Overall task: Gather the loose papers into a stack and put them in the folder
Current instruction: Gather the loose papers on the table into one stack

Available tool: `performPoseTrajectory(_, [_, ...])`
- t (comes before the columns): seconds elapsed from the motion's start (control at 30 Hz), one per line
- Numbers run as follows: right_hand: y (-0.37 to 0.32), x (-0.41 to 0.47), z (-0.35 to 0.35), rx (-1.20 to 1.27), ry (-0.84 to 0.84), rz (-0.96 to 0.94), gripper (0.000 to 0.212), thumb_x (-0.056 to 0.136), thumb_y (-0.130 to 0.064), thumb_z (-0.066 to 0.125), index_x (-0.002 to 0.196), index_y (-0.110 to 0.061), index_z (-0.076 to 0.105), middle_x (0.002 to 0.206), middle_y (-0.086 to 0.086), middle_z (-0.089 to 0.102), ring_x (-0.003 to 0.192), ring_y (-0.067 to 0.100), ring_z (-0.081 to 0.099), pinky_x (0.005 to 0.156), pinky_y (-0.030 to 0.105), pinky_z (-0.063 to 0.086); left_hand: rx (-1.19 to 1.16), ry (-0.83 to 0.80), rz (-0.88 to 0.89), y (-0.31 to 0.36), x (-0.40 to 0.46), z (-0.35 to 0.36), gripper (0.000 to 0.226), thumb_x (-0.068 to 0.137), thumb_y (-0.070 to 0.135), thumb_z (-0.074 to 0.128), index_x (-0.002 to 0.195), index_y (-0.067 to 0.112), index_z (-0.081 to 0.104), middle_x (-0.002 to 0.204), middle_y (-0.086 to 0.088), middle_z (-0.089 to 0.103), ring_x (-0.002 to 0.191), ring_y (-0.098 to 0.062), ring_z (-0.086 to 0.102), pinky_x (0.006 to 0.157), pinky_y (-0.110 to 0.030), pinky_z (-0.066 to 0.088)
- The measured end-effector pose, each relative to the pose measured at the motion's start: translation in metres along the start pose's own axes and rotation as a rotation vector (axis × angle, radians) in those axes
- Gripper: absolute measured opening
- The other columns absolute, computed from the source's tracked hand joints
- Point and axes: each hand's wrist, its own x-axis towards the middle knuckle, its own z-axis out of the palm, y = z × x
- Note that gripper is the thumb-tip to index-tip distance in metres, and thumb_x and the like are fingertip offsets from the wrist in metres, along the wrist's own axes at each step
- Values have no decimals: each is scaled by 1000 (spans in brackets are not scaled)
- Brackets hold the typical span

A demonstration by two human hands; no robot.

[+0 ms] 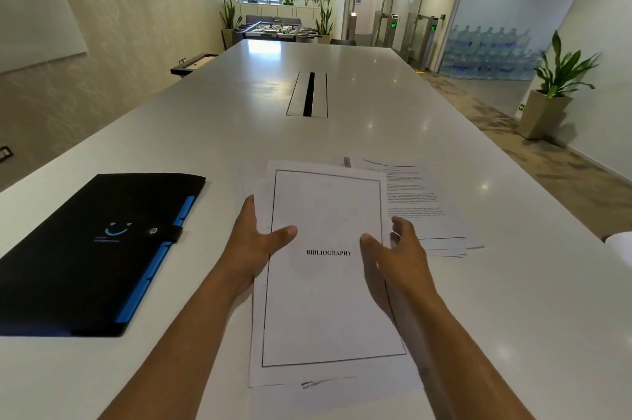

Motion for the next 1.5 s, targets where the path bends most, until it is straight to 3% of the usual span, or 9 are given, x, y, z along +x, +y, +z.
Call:
performPoseTrajectory(0.17, [-9,3,-19,620,-249,95,29,90,-12,65,117,-4,61,113,11,72,103,23,69,76,23,56,-15,-44,54,21,1,-3,82,69,23,83,141,23,43,134,0,60,124,-20,57,103,-45,47])
performPoseTrajectory(0.27, [-19,6,-28,577,-358,-41,26,92,-8,61,117,-12,64,107,3,75,98,20,71,72,22,57,-37,-79,111,40,5,-1,75,72,17,82,138,21,45,130,-2,63,121,-24,59,98,-42,51])
performPoseTrajectory(0.47, [-61,19,-42,460,-130,-401,24,88,-12,67,107,-25,67,105,-4,75,99,17,70,84,31,58,138,-6,401,118,16,8,56,72,20,80,115,43,51,124,4,64,119,-18,59,103,-50,46])
performPoseTrajectory(0.67, [-102,19,-58,467,84,-682,34,89,-19,65,122,-14,58,114,-3,69,104,15,67,83,26,56,256,89,699,173,21,24,66,81,17,75,136,18,39,125,3,56,117,-11,58,96,-29,52])
performPoseTrajectory(0.77, [-96,13,-55,423,121,-710,47,87,-23,67,129,-14,49,120,1,64,109,14,64,87,26,55,237,100,774,164,17,28,60,81,13,72,131,24,40,121,4,56,114,-12,59,94,-30,53])
performPoseTrajectory(0.93, [-51,8,-35,370,44,-548,54,78,-21,69,126,-19,45,117,-2,62,108,16,63,90,45,55,120,98,597,100,6,33,46,78,23,70,117,33,47,110,7,61,100,-6,63,82,-21,51])
performPoseTrajectory(1.1, [-33,11,-21,421,79,-486,52,72,-15,65,121,-16,49,110,-4,65,99,7,65,78,22,54,27,95,418,64,5,34,43,76,32,74,117,26,61,109,4,72,101,-12,68,81,-22,54])
performPoseTrajectory(1.27, [-30,14,-15,465,106,-468,46,73,-13,63,118,-20,53,106,-7,67,95,9,67,77,23,56,13,132,343,59,7,39,21,75,42,77,96,40,72,98,16,75,93,-3,70,73,-12,51])
performPoseTrajectory(1.5, [-23,24,-18,437,109,-414,38,80,-8,69,116,-16,62,105,-7,70,91,7,68,71,16,55,-44,173,297,54,14,40,24,82,63,58,95,45,68,101,12,73,100,-10,67,85,-27,54])
